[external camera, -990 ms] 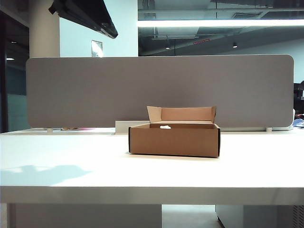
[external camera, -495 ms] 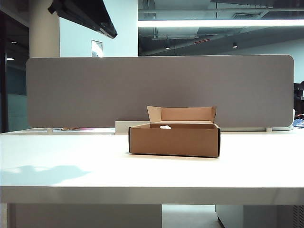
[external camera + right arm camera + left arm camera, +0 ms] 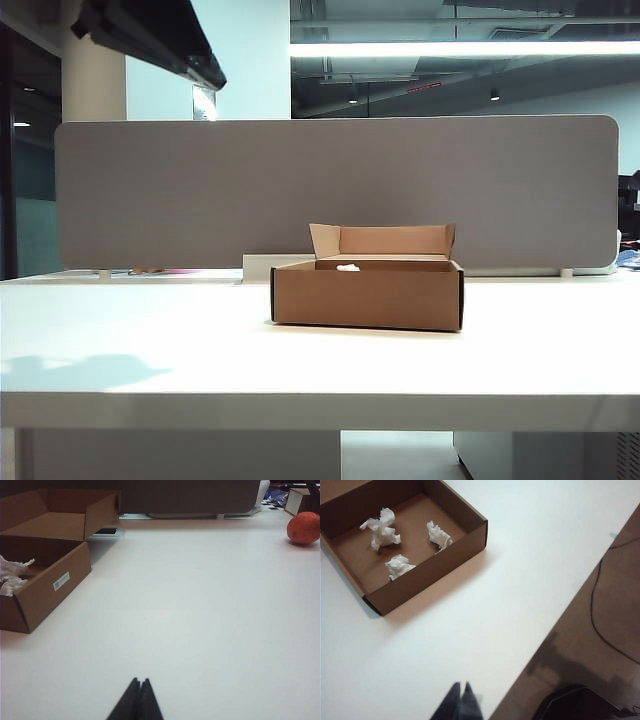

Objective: Pick up all the paper balls on the table and put them in the paper box.

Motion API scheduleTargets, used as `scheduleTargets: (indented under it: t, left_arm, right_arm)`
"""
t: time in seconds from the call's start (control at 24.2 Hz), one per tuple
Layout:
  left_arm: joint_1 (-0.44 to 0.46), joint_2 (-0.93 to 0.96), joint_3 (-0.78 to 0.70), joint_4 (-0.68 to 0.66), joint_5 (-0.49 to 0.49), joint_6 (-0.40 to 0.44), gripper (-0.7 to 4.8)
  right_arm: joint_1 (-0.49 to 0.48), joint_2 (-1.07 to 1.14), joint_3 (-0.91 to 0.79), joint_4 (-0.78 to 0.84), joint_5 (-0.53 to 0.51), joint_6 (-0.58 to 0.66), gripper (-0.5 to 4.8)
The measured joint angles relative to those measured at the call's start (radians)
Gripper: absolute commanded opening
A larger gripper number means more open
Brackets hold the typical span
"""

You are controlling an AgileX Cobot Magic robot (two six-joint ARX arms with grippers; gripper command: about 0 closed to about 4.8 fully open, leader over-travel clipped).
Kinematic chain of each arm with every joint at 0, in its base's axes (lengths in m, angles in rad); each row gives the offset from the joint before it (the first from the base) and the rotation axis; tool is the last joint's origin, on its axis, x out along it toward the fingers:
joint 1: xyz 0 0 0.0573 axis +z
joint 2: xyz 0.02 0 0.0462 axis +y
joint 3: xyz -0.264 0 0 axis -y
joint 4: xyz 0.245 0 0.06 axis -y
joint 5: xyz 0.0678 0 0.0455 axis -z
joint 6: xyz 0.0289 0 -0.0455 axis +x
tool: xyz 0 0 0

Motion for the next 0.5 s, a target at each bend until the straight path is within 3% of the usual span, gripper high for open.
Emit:
scheduleTargets:
  t: [0.29,0.5]
  left_arm:
    - [0.001,-0.118,-0.187,0.138,-0.148,-0.002,-0.06]
    - [-0.001,-0.203,-0.328,0.296,-0.208,-0.056,-0.06]
  right_arm:
    - [0.0,0.0,0.0,-0.002,0.0,0.0,-0.04]
    - [0.0,0.0,0.0,-0.002,0.0,0.0,-0.04]
